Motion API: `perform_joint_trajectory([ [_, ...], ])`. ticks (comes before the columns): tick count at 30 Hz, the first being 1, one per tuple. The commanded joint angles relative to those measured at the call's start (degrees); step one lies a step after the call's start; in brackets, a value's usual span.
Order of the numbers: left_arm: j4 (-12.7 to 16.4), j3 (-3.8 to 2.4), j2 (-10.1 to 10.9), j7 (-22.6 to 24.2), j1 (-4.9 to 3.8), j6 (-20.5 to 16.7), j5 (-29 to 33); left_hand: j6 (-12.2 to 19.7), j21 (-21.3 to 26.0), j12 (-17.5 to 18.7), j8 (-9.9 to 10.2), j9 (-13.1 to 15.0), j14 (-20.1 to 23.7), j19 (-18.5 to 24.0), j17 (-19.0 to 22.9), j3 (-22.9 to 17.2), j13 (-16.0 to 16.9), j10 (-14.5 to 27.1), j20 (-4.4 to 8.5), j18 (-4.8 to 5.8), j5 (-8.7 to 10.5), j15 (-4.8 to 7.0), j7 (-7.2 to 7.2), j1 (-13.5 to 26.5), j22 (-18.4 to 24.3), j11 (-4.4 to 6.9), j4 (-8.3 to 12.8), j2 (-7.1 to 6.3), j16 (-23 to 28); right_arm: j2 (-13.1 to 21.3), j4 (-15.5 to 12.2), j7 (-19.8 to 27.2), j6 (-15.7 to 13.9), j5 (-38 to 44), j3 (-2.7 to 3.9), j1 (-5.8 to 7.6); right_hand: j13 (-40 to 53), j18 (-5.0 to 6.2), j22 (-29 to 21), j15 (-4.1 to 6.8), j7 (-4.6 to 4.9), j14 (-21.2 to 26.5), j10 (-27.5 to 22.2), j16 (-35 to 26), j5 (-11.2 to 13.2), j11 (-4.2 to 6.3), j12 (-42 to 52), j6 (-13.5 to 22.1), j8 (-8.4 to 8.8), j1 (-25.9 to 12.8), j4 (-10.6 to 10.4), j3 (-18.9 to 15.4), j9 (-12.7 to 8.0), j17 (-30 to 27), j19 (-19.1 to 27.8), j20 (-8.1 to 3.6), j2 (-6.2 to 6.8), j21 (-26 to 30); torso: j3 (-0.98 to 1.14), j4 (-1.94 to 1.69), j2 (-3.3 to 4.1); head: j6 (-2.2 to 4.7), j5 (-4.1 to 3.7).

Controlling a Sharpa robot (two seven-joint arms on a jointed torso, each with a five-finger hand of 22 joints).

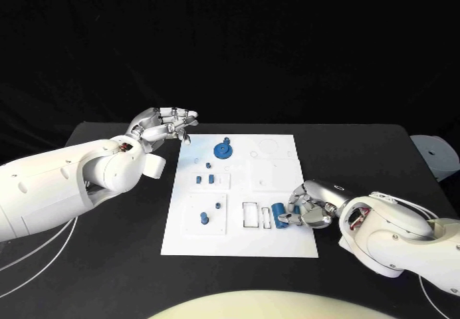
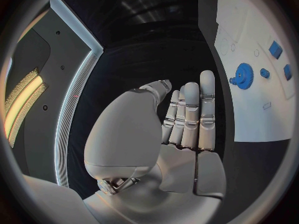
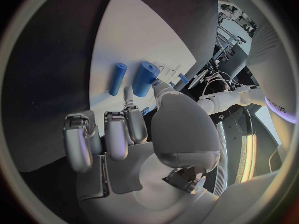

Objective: Assemble the parts on the task board

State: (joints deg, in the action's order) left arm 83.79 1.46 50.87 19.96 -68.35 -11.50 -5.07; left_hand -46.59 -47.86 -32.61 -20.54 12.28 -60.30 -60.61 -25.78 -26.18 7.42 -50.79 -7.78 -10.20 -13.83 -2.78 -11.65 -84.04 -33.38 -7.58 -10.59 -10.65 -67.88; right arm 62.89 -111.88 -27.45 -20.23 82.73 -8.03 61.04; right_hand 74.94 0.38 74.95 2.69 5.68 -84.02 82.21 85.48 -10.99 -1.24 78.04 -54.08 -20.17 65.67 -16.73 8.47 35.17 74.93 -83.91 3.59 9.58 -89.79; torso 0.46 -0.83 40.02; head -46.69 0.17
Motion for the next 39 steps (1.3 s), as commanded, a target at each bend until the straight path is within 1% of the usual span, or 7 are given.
perform_joint_trajectory([
  [1,0.20,-0.04,-0.01,0.26,-0.01,1.08,0.32,0.31,0.25,-0.24,-0.12,0.03,0.27,-0.28,0.05,-0.26,0.08,0.43,-0.05,-0.38,-0.06,-0.24,0.05,0.44,0.08,0.02,-0.11,-0.09,0.13,-0.86,1.06,-0.89,0.55,2.43,-0.02,-0.19,3.26,-0.38,15.05,0.27,-0.28,-3.96,0.11,0.37,-0.52,0.29,0.25,0.20,-0.45,-0.11,0.04,-0.34,0.13,3.89,-6.09,-0.46,-0.30,-0.21,0.01,0.00,0.00,0.19,0.04],
  [13,0.28,-0.04,0.10,-0.02,-0.01,1.94,0.62,0.33,0.32,-0.36,-0.18,0.05,0.28,-0.27,0.09,-0.30,0.10,0.48,-0.08,-0.38,-0.05,-0.27,0.05,0.85,0.13,0.00,-0.25,-0.06,0.10,-5.88,3.90,-0.99,2.64,2.97,-0.03,-2.12,3.47,-0.38,15.05,0.34,-0.38,-3.94,0.24,0.36,-0.80,0.37,0.40,0.06,-0.71,0.41,0.16,-0.60,0.25,3.86,-6.09,-0.50,-0.51,-0.21,-0.01,-0.07,0.01,0.49,-0.03],
  [21,0.34,-0.04,0.26,-0.12,-0.01,2.05,0.66,0.34,0.35,-0.39,-0.20,0.06,0.29,-0.27,0.11,-0.31,0.10,0.51,-0.09,-0.38,-0.06,-0.28,0.04,0.99,0.14,0.00,-0.32,-0.03,0.09,-6.64,4.38,-1.58,2.12,3.76,-0.03,-2.45,3.60,-0.38,15.05,0.45,-0.51,-3.95,0.30,0.40,-1.38,0.50,0.41,-0.06,-1.09,1.71,0.22,-0.86,0.41,3.94,-6.09,-0.60,-1.02,-0.21,-0.04,0.07,0.00,0.40,0.12],
  [25,0.35,-0.04,0.28,-0.17,-0.01,2.07,0.67,0.34,0.35,-0.39,-0.20,0.06,0.29,-0.27,0.11,-0.31,0.10,0.51,-0.09,-0.38,-0.06,-0.28,0.04,0.99,0.14,0.00,-0.32,-0.03,0.09,-6.61,4.57,-2.37,1.68,4.88,-0.03,-2.50,3.66,-0.38,15.05,0.52,-0.54,-3.93,0.30,0.40,-3.84,0.56,0.25,0.07,-1.33,3.99,0.36,-0.95,0.44,3.92,-6.09,-0.70,-1.37,-0.21,-0.02,-0.04,-0.03,0.35,0.00],
  [28,0.37,-0.04,0.28,-0.19,-0.01,2.09,0.67,0.34,0.35,-0.39,-0.20,0.06,0.29,-0.27,0.11,-0.31,0.10,0.51,-0.09,-0.38,-0.06,-0.28,0.04,0.99,0.14,0.00,-0.32,-0.03,0.09,-6.46,4.51,-2.67,1.24,4.96,-0.03,-2.50,3.80,-0.38,15.05,0.71,-0.77,-3.93,0.33,0.40,-2.18,0.79,0.18,-0.18,-1.47,8.23,1.35,1.30,0.28,3.93,-6.09,-0.82,-2.54,-0.21,-0.03,-0.06,-0.05,0.39,-0.02],
  [31,0.35,-0.04,0.27,-0.24,-0.01,2.11,0.67,0.34,0.35,-0.39,-0.20,0.06,0.29,-0.27,0.11,-0.31,0.10,0.51,-0.09,-0.38,-0.06,-0.28,0.04,0.99,0.14,0.00,-0.32,-0.03,0.09,-5.87,3.87,-2.80,0.21,4.16,-0.01,-2.45,4.15,-0.38,15.05,0.94,-1.06,-3.97,0.52,0.48,-4.68,1.07,0.35,-0.72,-1.50,10.92,1.85,4.15,-0.05,4.13,-6.09,-1.03,-2.91,-0.21,0.01,-0.07,-0.05,0.39,0.02],
  [39,0.30,-0.04,0.26,-0.43,-0.01,2.16,0.67,0.36,0.39,-0.44,-0.23,0.07,0.30,-0.25,0.13,-0.35,0.11,0.56,-0.11,-0.38,-0.07,-0.29,0.06,1.14,0.17,0.01,-0.36,-0.02,0.07,-3.41,0.34,-2.46,-2.40,-1.58,0.19,-0.36,4.59,-0.38,15.05,1.13,-1.35,-4.04,0.92,0.61,-4.32,1.30,0.67,-1.78,-1.81,10.18,0.60,6.21,-0.25,4.44,-6.09,-1.21,-2.75,-0.21,-0.04,0.14,-0.06,0.63,-0.03],
])
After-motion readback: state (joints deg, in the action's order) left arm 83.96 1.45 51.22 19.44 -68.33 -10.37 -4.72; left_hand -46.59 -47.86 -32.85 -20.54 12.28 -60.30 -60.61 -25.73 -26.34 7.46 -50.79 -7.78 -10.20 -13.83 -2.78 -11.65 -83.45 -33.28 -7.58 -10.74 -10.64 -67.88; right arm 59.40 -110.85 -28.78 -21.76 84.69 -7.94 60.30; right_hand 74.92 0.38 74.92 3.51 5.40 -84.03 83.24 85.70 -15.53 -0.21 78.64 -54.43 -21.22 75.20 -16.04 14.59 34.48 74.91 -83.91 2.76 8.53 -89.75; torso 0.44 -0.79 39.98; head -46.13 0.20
